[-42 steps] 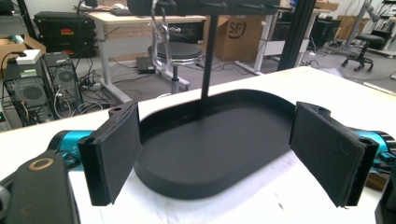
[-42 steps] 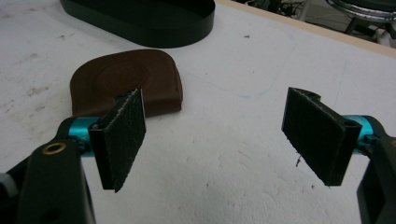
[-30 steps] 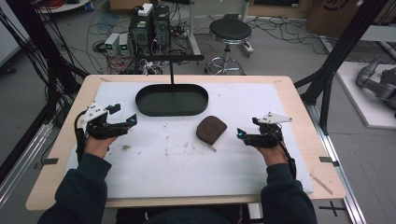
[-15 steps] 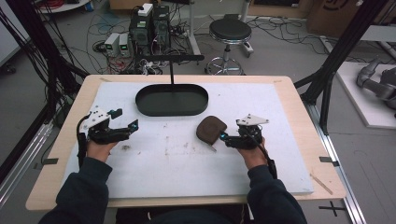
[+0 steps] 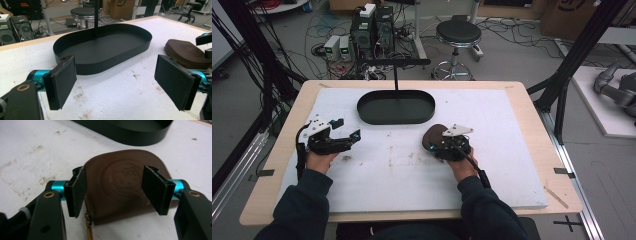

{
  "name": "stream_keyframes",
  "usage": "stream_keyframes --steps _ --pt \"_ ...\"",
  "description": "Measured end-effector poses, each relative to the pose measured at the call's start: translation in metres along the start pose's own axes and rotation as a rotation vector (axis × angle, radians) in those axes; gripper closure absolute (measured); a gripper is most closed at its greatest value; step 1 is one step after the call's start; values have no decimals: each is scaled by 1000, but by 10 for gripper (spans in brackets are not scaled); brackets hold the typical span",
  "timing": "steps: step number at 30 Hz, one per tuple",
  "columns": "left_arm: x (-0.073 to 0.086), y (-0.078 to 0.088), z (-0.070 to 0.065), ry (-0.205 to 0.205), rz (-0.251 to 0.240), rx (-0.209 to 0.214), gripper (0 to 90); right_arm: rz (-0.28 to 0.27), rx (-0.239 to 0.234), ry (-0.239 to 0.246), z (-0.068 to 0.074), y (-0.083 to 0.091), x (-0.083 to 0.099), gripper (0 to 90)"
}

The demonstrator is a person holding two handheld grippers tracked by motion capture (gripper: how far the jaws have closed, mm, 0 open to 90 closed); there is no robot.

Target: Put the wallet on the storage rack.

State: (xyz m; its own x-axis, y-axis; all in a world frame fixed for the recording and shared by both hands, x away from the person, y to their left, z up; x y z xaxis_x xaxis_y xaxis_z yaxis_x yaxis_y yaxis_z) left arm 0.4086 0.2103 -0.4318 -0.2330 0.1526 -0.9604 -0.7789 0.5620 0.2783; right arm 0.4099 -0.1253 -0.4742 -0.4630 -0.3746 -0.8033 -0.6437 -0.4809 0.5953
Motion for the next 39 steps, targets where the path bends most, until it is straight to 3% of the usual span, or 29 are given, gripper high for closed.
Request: stream_keyframes --steps 5,6,7,8,9,10,11,12,13,14,15,17,18,19,20,21,23,24,27,32,35,36,37,38,39 --pt "2 -1 0 8 10 5 177 7 -2 58 9 -7 -1 369" --pt "2 -1 0 11 10 7 177 14 -9 103 15 -10 -1 362" --pt "2 -2 0 13 11 7 177 14 -9 103 15 -10 -1 362" --pt "2 -2 1 12 13 7 177 33 11 165 20 -14 1 364" --pt "3 -2 1 12 15 7 176 39 25 200 20 -14 2 408" --pt "3 -1 1 12 17 7 176 39 25 200 20 -14 2 408" --pt "3 -1 2 20 14 5 177 48 28 219 15 -9 1 520" --pt "3 -1 2 20 13 5 177 48 28 219 15 -9 1 520" --pt "3 -1 2 21 14 3 177 54 13 208 14 -8 1 530" --pt "3 -1 3 25 11 3 176 91 -3 238 11 -3 2 590" --pt "3 -1 3 28 10 4 176 91 -3 238 11 -3 2 590" --pt "3 -1 3 31 13 3 177 116 -48 297 9 3 3 651" --pt "3 -1 3 31 12 3 177 116 -48 297 9 3 3 651" --pt "3 -1 3 32 13 3 177 136 -93 338 6 8 6 655" --pt "3 -1 3 33 12 3 177 136 -93 338 6 8 6 655" --pt "3 -1 3 33 13 3 176 147 -126 361 2 12 8 658" --pt "4 -1 3 36 15 3 176 152 -141 371 0 14 9 663" --pt "4 -1 3 35 16 2 176 163 -184 390 -7 21 14 662" --pt "4 -1 3 40 16 1 176 167 -226 394 -17 29 19 641" --pt "4 -1 3 38 18 2 177 176 -213 387 -32 38 25 571" --pt "4 -1 3 37 19 2 176 195 -156 309 -51 46 29 480" --pt "4 -1 3 37 18 2 176 195 -156 309 -51 46 29 480" --pt "4 -2 3 38 18 1 177 194 -126 241 -62 49 31 457" --pt "4 -2 3 36 20 3 177 194 -126 241 -62 49 31 457" --pt "5 -2 3 36 20 2 176 179 -106 189 -68 50 30 425"
Point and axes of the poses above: each handheld gripper's, and its own axes: y roughly backward along the jaws, x roughly out of its underside, z roughly to its left, the point moved 7 cm from there along -y, roughly forward along the jaws, and after that the axes turned 3 degrees about -y, right-handed, at the moved point
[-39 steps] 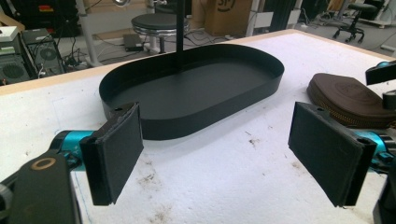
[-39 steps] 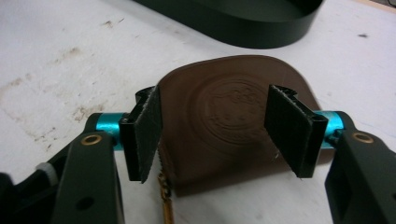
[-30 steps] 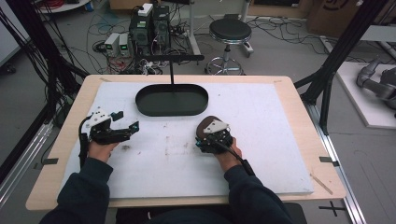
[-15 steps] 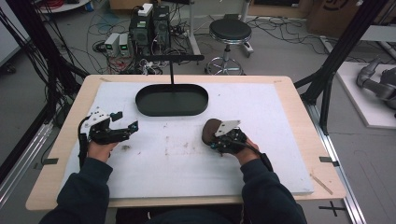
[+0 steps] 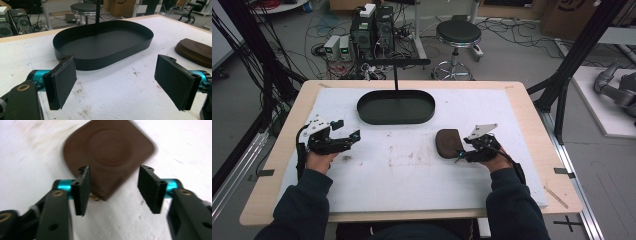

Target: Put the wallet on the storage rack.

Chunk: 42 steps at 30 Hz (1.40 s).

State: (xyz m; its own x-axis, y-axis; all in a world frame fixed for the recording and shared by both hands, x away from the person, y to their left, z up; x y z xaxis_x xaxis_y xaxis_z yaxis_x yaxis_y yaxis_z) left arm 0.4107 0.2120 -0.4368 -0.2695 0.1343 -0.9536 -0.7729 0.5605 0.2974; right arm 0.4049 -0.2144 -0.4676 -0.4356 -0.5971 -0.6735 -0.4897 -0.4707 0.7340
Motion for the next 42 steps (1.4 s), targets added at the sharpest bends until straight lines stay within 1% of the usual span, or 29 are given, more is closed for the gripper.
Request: stream_keyframes --steps 1,2,3,4,5,6,7,8,9,10,11,13,15,16,17,18,20,25,26,27,28,29,30,32,34,35,36,38,42 --pt "0 0 0 -1 1 0 176 -24 14 -55 -3 1 -1 376" --pt "0 0 0 -1 1 0 176 -71 21 -167 -4 0 -4 322" --pt "0 0 0 -2 1 1 176 -71 21 -167 -4 0 -4 322" --pt "0 0 0 -2 2 1 176 -90 24 -202 -4 -2 -6 302" --pt "0 0 -1 -3 2 -1 177 -119 22 -271 -2 -7 -10 254" --pt "0 0 -1 -3 2 0 177 -119 22 -271 -2 -7 -10 254" --pt "0 0 0 -3 2 -1 176 -131 9 -312 1 -11 -11 228" --pt "0 0 0 -3 2 0 176 -133 -2 -371 5 -19 -13 210" --pt "0 0 0 -2 2 0 176 -133 -2 -371 5 -19 -13 210" --pt "0 0 0 -3 4 0 176 -134 4 -390 6 -23 -14 210" --pt "0 0 0 -3 4 1 177 -114 42 -401 7 -30 -14 210" --pt "0 0 0 -2 4 1 176 -106 61 -413 7 -36 -13 166" --pt "1 -1 0 0 5 1 176 -112 48 -434 6 -39 -11 141" --pt "1 -1 0 1 7 1 176 -112 48 -434 6 -39 -11 141" --pt "1 -1 0 0 7 1 176 -113 9 -472 4 -41 -8 138" --pt "1 -1 -1 2 7 0 176 -113 9 -472 4 -41 -8 138" --pt "1 -1 -1 -2 10 1 176 -115 -54 -545 2 -44 -5 138" --pt "2 -2 -1 0 12 2 177 -110 -61 -530 2 -45 -5 140" --pt "2 -2 -1 -1 15 3 176 -102 -69 -528 2 -44 -5 165" --pt "2 -2 -1 -3 17 4 176 -102 -69 -528 2 -44 -5 165" --pt "2 -2 -1 -3 17 2 177 -100 -75 -527 2 -44 -5 225" --pt "2 -2 -1 -3 17 3 176 -102 -106 -528 4 -43 -6 262" --pt "2 -2 -2 -1 18 4 176 -94 -105 -533 4 -42 -6 277" --pt "2 -2 -2 -2 19 4 177 -89 -103 -521 4 -41 -7 307" --pt "2 -2 -1 -2 18 5 177 -89 -103 -507 3 -38 -8 380" --pt "2 -2 -1 -2 18 5 177 -89 -103 -507 3 -38 -8 380" --pt "2 -2 -1 -2 18 6 177 -95 -99 -485 3 -34 -10 458" --pt "2 -2 -1 -1 19 4 177 -110 -91 -464 1 -28 -13 525" --pt "2 -2 0 1 18 4 177 -134 -84 -445 1 -24 -16 589"
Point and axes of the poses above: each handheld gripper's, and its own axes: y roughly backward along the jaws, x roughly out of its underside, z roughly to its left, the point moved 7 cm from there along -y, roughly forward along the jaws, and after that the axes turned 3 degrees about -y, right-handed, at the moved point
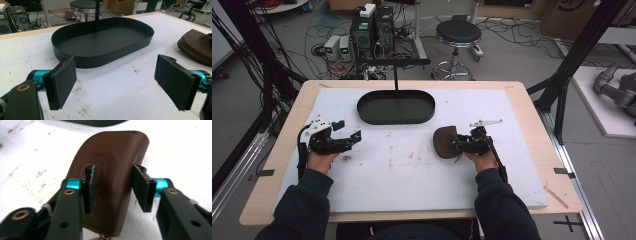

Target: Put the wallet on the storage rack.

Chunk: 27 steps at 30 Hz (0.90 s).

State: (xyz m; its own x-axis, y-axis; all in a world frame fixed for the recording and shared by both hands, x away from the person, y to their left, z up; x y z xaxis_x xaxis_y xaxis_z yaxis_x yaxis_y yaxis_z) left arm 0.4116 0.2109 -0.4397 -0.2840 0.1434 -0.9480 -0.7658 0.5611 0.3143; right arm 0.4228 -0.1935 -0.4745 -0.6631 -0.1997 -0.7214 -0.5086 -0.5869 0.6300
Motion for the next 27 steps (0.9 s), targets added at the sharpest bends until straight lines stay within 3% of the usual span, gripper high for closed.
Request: stream_keyframes --steps 5,9,14,16,18,19,20,21,22,23,24,26,27 --pt "0 1 1 5 -5 -4 177 -36 0 47 5 6 -6 680" --pt "-1 1 2 6 -8 -6 177 -48 16 115 15 11 -11 739" --pt "-1 2 2 9 -10 -6 177 -47 6 104 12 15 -13 770" --pt "-1 2 3 9 -10 -7 177 -51 25 109 10 20 -15 781" --pt "-1 2 3 9 -9 -8 177 -60 81 133 5 28 -19 792" --pt "-1 2 3 8 -9 -8 177 -60 81 133 5 28 -19 792" --pt "-1 2 3 10 -10 -8 177 -50 164 205 4 35 -22 794" --pt "-1 2 3 9 -8 -9 177 -45 197 243 5 37 -23 795" --pt "0 2 3 9 -8 -8 177 -45 197 243 5 37 -23 795" --pt "0 2 3 9 -6 -8 177 -27 239 319 11 38 -25 794" --pt "0 1 3 9 -7 -7 177 -27 239 319 11 38 -25 794" --pt "-1 1 3 9 -9 -8 177 -34 224 376 21 35 -26 783" --pt "-1 1 3 9 -9 -8 177 -36 215 381 24 34 -26 778"
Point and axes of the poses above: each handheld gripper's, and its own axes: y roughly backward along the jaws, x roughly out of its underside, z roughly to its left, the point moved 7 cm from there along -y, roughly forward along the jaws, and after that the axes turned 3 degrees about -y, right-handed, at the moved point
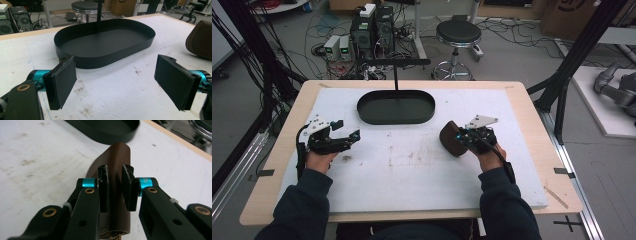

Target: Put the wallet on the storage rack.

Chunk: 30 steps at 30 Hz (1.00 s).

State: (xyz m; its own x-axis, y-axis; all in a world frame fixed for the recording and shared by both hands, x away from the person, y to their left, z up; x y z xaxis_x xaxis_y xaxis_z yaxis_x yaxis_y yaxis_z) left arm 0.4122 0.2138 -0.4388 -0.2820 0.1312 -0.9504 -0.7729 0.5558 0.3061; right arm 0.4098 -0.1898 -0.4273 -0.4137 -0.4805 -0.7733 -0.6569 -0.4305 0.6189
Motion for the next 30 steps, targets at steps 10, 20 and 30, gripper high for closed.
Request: stream_keyframes --steps 10,20,30 --pt "0 0 0 1 3 3 177 -65 -144 -36 13 0 -4 734" --pt "1 -1 0 5 8 6 177 -103 -127 -73 10 -4 -1 555" --pt "2 -1 0 7 11 7 177 -150 -57 -73 5 0 -3 519"
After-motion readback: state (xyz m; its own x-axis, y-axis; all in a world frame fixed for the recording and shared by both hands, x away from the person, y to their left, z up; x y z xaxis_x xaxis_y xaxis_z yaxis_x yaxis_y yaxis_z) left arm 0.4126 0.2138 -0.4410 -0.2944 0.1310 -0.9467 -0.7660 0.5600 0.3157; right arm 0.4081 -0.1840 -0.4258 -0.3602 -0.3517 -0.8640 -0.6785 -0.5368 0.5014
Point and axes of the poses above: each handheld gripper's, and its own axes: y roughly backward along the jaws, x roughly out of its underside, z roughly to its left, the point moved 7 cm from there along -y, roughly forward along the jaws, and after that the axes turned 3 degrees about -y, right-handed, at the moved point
